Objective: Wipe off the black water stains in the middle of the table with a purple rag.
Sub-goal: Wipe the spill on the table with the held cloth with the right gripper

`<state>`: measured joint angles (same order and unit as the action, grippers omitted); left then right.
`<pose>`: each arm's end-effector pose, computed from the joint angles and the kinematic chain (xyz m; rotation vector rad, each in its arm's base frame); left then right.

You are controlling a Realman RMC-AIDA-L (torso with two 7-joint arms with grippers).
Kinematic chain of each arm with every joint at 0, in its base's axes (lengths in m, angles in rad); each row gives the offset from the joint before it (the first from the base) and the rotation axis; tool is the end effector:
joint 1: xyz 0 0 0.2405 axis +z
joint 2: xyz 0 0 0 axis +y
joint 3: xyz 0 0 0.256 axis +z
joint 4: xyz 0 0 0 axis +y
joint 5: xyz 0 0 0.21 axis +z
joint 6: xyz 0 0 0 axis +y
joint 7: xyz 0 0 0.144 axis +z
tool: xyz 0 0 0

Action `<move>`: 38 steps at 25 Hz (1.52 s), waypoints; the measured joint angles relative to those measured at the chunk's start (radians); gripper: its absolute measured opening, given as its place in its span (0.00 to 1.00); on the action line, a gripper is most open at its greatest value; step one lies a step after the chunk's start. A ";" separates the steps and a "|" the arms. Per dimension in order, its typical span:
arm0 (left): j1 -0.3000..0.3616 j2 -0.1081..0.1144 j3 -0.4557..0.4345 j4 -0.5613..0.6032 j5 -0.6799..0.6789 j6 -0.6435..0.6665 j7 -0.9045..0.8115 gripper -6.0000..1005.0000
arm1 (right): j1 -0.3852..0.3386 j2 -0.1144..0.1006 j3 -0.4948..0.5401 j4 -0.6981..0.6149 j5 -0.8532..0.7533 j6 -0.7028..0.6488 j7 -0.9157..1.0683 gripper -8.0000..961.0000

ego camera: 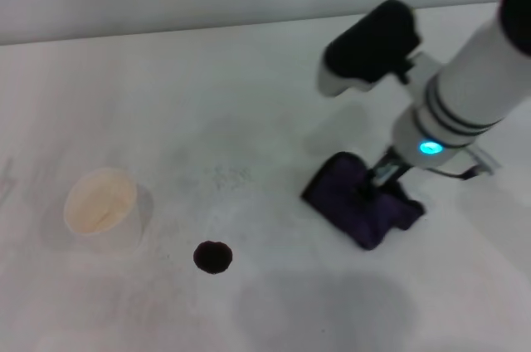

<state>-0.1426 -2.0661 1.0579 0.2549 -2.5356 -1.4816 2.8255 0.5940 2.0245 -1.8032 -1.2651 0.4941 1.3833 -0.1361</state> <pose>-0.3639 0.2426 0.0413 -1.6188 -0.3113 -0.7473 0.1988 0.3368 -0.0527 -2.3821 1.0642 -0.7006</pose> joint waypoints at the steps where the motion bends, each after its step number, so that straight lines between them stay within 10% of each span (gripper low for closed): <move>1: -0.002 0.000 -0.004 0.000 0.001 0.000 0.000 0.88 | 0.008 0.000 -0.039 -0.006 0.014 -0.019 0.008 0.14; 18: -0.033 0.000 -0.007 0.009 0.053 0.064 0.000 0.88 | 0.216 0.004 -0.530 -0.020 0.299 -0.203 0.086 0.13; 38: 0.041 -0.006 -0.003 0.006 0.111 0.019 0.001 0.88 | 0.345 0.003 -0.452 0.244 0.158 -0.259 0.090 0.13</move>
<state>-0.1020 -2.0721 1.0552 0.2610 -2.4245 -1.4622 2.8266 0.9392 2.0272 -2.2555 -1.0207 0.6520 1.1242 -0.0459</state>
